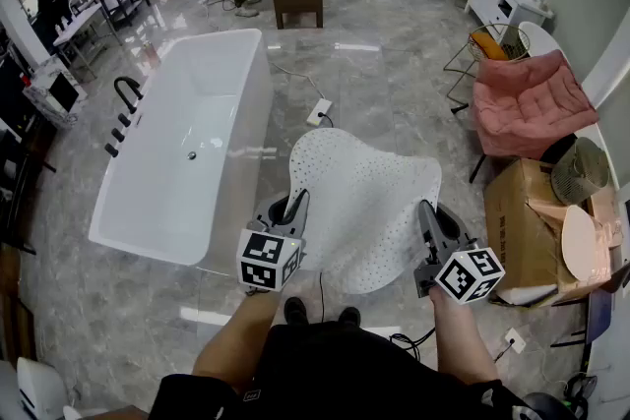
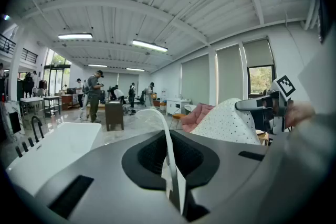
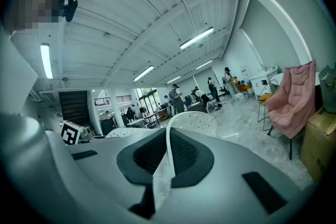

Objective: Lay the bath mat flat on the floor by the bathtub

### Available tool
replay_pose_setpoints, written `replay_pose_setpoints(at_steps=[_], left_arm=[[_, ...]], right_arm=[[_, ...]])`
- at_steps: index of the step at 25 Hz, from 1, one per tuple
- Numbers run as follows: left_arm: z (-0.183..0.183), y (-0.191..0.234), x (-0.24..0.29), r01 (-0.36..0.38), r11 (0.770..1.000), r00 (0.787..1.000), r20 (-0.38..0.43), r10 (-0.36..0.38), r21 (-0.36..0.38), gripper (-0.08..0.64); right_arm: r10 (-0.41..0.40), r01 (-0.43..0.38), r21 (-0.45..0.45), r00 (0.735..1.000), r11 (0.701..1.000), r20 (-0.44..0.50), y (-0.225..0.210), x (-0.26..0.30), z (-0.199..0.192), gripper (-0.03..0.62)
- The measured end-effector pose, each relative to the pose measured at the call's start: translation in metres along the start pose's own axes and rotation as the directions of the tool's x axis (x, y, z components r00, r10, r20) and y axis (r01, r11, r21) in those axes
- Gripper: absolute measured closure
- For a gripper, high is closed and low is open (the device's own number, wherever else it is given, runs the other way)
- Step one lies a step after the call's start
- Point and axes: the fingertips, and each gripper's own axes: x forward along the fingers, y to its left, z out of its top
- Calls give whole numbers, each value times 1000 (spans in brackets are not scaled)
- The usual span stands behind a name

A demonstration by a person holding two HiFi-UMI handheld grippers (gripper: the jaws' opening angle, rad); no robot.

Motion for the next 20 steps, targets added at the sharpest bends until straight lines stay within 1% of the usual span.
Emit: replay_pose_setpoints(at_steps=[3,6,9,12,14,17,20], left_arm=[[5,-5,4,9,1000,1000,10,-9,-29,545],[20,-6,13,4,999,1000,23,-3,-53,545],[43,-8,23,-17,999,998,53,19,-49,545],[60,-17,27,-34,998,996,85,39,-56,545],[65,-25,28,-33,997,994,97,40,-69,545],[70,-37,30,-19,998,994,104,26,-67,545],[68,-43,32,-14,997,995,98,21,-70,545]], right_arm=[[12,-12,-5,1000,1000,5,-3,-2,5,571],[38,-38,-24,999,999,11,-9,-2,18,571],[52,-50,-56,998,997,37,-20,-2,38,571],[55,-51,-64,997,997,60,-28,-9,52,571],[53,-48,-72,997,996,61,-31,-16,52,571],[52,-48,-78,997,996,50,-33,-23,51,571],[64,-62,-57,997,996,34,-39,-29,47,569]])
